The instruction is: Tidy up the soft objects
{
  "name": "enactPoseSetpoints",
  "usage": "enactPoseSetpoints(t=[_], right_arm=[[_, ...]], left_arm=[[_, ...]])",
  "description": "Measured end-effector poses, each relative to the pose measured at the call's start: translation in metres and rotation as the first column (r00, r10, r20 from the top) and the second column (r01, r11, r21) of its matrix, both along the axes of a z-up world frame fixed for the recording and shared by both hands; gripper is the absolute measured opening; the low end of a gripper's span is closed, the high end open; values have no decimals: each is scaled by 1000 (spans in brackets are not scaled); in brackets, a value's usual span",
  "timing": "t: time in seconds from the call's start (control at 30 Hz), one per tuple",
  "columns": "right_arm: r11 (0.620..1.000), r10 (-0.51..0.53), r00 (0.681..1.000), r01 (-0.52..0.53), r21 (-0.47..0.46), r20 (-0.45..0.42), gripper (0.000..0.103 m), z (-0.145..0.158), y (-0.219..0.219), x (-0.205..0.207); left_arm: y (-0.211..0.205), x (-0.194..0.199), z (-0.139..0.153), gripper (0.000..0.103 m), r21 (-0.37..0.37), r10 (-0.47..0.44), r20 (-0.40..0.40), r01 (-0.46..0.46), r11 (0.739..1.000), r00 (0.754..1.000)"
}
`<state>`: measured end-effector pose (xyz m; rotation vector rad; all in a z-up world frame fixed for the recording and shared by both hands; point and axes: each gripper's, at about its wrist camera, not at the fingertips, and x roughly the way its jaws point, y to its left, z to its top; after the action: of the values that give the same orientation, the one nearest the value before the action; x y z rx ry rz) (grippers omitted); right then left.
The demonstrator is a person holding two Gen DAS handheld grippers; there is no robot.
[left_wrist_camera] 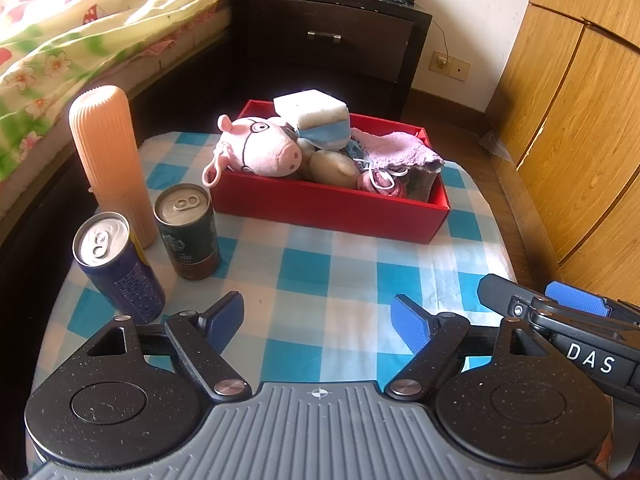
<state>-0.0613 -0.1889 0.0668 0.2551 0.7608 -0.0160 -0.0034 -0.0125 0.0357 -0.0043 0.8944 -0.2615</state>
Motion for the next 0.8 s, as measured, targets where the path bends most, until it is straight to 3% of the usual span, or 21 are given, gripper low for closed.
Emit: enactPoseSetpoints(t=[0.13, 0.8], right_arm=[[1000, -8, 1000, 8, -5, 1, 65, 0, -1, 0], [1000, -17, 1000, 17, 4, 5, 66, 0, -4, 0]], left_arm=[[1, 1, 0, 83, -7, 2, -7, -2, 1000, 1000], [1, 1, 1, 85, 9, 3, 13, -3, 1000, 1000]])
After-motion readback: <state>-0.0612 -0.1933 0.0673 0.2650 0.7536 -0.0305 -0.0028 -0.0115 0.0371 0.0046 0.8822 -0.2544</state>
